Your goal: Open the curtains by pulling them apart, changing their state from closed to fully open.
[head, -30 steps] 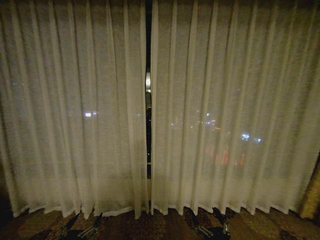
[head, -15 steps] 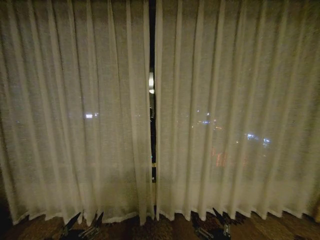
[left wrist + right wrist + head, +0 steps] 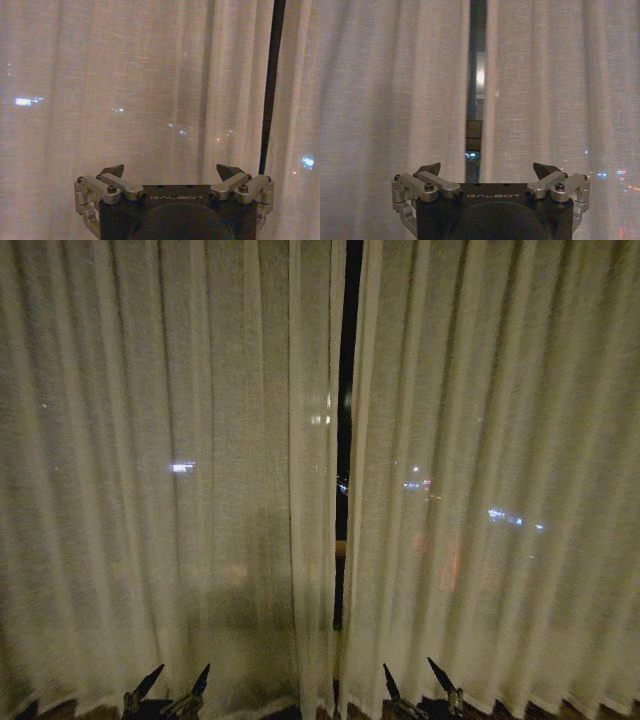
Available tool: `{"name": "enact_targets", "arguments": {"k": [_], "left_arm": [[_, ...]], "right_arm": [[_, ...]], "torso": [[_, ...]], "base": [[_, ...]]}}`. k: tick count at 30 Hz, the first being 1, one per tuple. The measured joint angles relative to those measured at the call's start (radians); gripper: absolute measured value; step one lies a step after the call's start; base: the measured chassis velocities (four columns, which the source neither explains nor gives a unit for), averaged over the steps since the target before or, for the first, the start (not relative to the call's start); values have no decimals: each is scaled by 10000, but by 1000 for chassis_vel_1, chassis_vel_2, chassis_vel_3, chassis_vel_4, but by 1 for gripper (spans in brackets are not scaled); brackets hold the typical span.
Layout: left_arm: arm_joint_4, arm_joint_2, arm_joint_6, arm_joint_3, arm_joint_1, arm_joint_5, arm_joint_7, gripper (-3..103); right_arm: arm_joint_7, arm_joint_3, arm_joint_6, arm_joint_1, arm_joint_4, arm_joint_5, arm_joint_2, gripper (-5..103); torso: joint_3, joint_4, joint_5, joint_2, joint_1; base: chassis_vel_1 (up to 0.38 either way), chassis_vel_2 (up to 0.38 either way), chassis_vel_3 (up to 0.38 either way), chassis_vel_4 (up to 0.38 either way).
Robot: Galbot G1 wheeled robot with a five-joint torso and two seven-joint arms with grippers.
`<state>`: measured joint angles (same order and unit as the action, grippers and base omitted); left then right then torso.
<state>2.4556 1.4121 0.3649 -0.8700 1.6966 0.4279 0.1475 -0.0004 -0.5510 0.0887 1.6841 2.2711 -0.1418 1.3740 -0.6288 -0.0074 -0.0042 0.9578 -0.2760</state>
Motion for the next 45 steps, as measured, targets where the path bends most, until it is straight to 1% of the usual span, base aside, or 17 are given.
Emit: {"name": "enact_targets", "arguments": {"k": [4,5,6,7,15,22,24,25,27,28,31,32,33,35,41,44,45], "left_arm": [[17,1,0,30,10,-5,2,100],[20,5,-1,51,18,-10,3,100],[21,-8,-16,61,52,-15,4,100],[21,-17,-22,59,54,-14,4,100],[15,-45,-54,107,12,-14,8,100],[-69,-4,-44,174,-74,-13,-5,100],[-119,27,-43,168,-110,-13,-13,100],[-119,27,-43,168,-110,-13,-13,100],[-165,99,-41,215,-153,-28,-15,100],[-165,99,-41,215,-153,-28,-15,100],[-195,210,-9,342,-193,-196,-9,100],[-195,210,-9,342,-193,-196,-9,100],[-195,264,5,374,-196,-255,-6,100],[-177,310,14,400,-179,-315,-6,100],[-75,376,23,356,-122,-352,-2,100],[-28,423,27,282,-121,-363,0,100],[-28,423,27,282,-121,-363,0,100]], "right_arm": [[10,0,56,17,1,49,-1,100],[11,-1,118,19,-10,113,-2,100],[-8,49,390,19,-71,414,-3,100],[-3,75,408,21,-74,429,-2,100],[7,140,439,31,-83,649,0,100],[17,403,377,-52,-79,676,1,100],[18,551,-193,-209,-111,559,1,100],[18,551,-193,-209,-111,559,1,100],[49,852,-1218,-631,-253,323,0,100],[49,852,-1218,-631,-253,323,0,100],[390,1430,-2328,-1557,-553,252,0,100],[390,1430,-2328,-1557,-553,252,0,100],[522,1641,-2633,-1997,-733,209,0,100],[704,1888,-2867,-2487,-1033,156,0,100],[1103,2253,-3073,-3385,-1815,43,0,100],[1686,2302,-3135,-4090,-2515,-27,0,100],[1686,2302,-3135,-4090,-2515,-27,0,100]], "torso": [[1,4,2,0,4],[-2,5,3,-2,1],[-3,4,-1,-4,-6],[-3,4,0,-4,-5],[3,4,-7,4,8],[0,4,-2,2,3],[-3,3,-5,-2,-6],[-3,3,-5,-2,-6],[-5,3,-1,-4,-9],[-5,3,-1,-4,-9],[2,4,1,0,6],[2,4,1,0,6],[4,6,0,4,10],[3,6,-3,4,10],[-2,5,-3,1,2],[-2,3,0,-1,-1],[-2,3,0,-1,-1]], "base": [[-418,257,387,-252],[-355,247,364,-209],[-297,251,263,-235],[-236,251,263,-222],[-153,208,138,-225],[-123,223,105,-217],[-105,131,125,-162],[-76,131,125,-119],[-25,49,36,-60],[0,0,0,0],[2,-17,-7,3],[5,-51,-20,8],[31,-51,-22,55],[20,-24,-11,27],[0,0,0,0],[0,0,0,0],[0,0,0,0]]}}
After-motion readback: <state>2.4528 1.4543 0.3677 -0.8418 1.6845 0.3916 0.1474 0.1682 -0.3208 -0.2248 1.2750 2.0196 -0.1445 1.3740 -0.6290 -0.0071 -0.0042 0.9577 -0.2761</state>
